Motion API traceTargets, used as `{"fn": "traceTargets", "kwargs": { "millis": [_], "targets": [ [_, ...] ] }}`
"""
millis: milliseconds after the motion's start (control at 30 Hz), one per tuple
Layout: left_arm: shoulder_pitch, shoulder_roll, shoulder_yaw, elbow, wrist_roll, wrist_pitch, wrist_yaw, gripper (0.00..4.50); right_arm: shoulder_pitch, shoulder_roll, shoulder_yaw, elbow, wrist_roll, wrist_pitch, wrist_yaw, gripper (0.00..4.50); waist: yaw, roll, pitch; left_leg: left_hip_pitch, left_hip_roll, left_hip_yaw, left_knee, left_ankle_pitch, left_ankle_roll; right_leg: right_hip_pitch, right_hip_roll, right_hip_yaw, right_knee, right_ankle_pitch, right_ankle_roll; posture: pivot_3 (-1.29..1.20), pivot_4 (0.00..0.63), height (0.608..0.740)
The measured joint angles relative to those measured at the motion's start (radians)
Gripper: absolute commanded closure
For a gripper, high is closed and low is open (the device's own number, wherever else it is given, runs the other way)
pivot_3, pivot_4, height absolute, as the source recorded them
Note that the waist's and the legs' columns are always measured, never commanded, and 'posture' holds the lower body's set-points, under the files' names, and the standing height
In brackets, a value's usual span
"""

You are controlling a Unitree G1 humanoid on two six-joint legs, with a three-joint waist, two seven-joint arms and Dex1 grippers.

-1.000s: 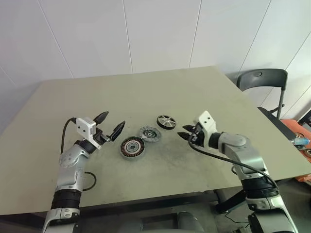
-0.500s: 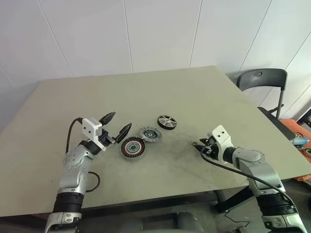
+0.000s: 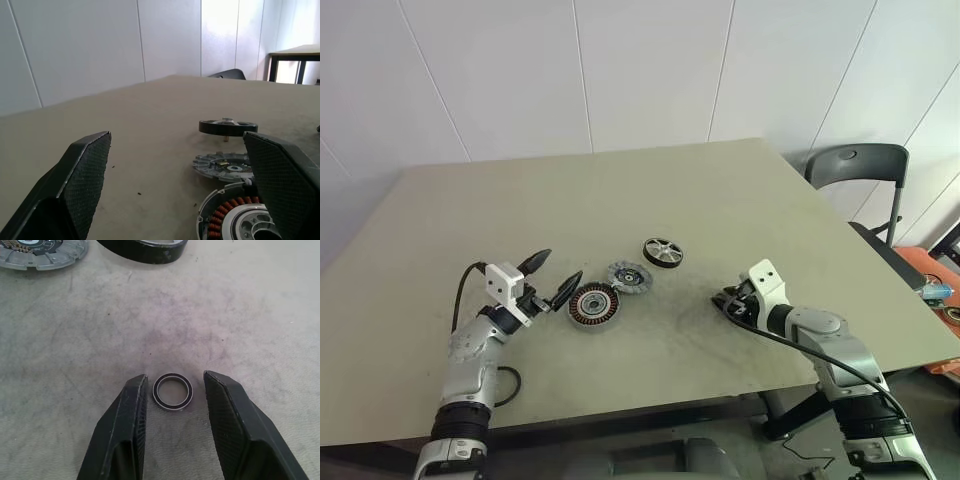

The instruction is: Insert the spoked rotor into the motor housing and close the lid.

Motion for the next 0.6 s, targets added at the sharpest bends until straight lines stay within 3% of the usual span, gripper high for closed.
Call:
{"fn": "traceTargets", "kwargs": {
  "millis": [200, 367, 600],
  "targets": [
    [-0.002, 0.009, 0.004, 0.071, 0.003, -0.041, -0.023, 0.00, 0.000, -0.001, -0.006, -0.018, 0.023, 0.043, 0.003, 2.63, -0.001, -0.001, -0.001, 0.000, 0.000, 0.000, 0.000, -0.001, 0.002, 0.000, 0.000, 0.000, -0.001, 0.001, 0.003, 0.00, 0.000, 0.740],
    [-0.009, 0.010, 0.005, 0.112, 0.003, -0.074, -0.033, 0.00, 0.003, 0.000, -0.002, -0.030, 0.032, 0.058, 0.006, 3.79, -0.001, -0.001, -0.001, 0.000, 0.000, 0.000, 0.000, -0.001, 0.002, 0.000, 0.000, 0.000, -0.001, 0.001, 0.003, 0.00, 0.000, 0.740],
    [-0.010, -0.001, 0.002, 0.121, 0.008, -0.101, -0.022, 0.00, 0.003, 0.011, -0.002, -0.039, 0.033, 0.068, 0.003, 3.83, -0.002, -0.001, -0.001, 0.000, 0.000, 0.000, 0.000, -0.001, 0.002, 0.000, 0.000, 0.000, -0.001, 0.001, 0.003, 0.00, 0.000, 0.740]
  ]
}}
